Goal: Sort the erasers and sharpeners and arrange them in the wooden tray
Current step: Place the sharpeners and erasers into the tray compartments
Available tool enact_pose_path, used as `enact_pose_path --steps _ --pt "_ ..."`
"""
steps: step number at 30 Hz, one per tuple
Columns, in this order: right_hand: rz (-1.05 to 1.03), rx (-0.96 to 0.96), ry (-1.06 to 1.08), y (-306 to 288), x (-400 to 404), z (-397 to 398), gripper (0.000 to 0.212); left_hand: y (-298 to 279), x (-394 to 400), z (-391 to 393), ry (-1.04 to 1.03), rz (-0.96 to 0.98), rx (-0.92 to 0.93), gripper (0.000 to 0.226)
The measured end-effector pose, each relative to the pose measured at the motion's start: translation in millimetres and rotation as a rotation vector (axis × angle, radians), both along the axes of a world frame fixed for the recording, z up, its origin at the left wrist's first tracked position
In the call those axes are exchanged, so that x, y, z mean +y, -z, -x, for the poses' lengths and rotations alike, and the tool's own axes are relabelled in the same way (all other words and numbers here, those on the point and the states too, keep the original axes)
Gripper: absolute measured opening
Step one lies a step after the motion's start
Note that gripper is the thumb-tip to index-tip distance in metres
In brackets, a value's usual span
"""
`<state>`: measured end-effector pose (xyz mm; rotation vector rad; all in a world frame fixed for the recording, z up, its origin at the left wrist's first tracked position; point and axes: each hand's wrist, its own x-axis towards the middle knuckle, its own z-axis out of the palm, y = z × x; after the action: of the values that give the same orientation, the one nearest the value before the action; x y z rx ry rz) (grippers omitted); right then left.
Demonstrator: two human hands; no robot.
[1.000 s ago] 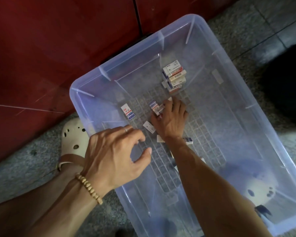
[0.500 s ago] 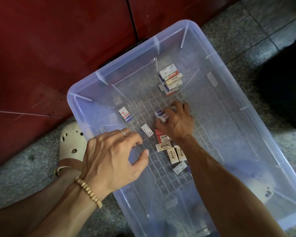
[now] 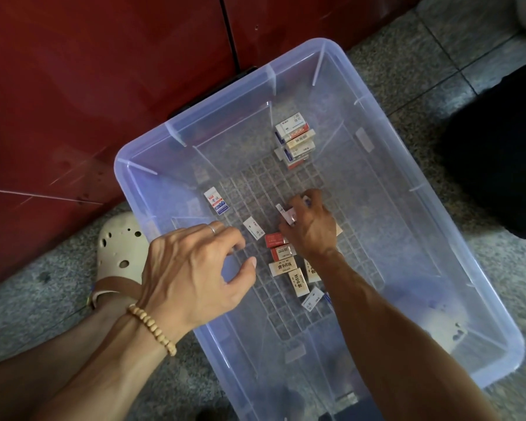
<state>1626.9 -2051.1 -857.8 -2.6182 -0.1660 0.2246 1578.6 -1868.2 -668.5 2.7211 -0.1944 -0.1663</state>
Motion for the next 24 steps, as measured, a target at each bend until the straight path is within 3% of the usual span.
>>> enact_pose_path --steps 3,6,12,14,18,21,24 --pt "-0.261 0.266 0.385 -21 3 -12 0.024 0 0 0 0.004 -0.006 0.004 0.024" --pt "-0.654 0.488 0.689 -56 2 -22 0.017 -2 -1 0 -0.009 0.006 0.032 0.024" --pt "-1.332 0.772 0.691 -137 1 -14 0.019 -24 -8 -2 -0.121 0.238 0.128 0.028" --pt "-1.393 0.784 0.696 -167 7 -12 0.020 -40 -15 -3 -0.151 0.317 0.103 0.033" --pt "-1.301 0.613 0.812 -228 29 -10 0.025 -84 -31 -9 -0.171 0.410 0.030 0.033" --pt "-1.301 0.493 0.835 -266 40 -9 0.025 -113 -35 -15 -0.184 0.437 -0.020 0.016" --pt "-1.355 0.504 0.776 -300 40 -10 0.025 -141 -33 -23 -0.283 0.582 -0.015 0.005"
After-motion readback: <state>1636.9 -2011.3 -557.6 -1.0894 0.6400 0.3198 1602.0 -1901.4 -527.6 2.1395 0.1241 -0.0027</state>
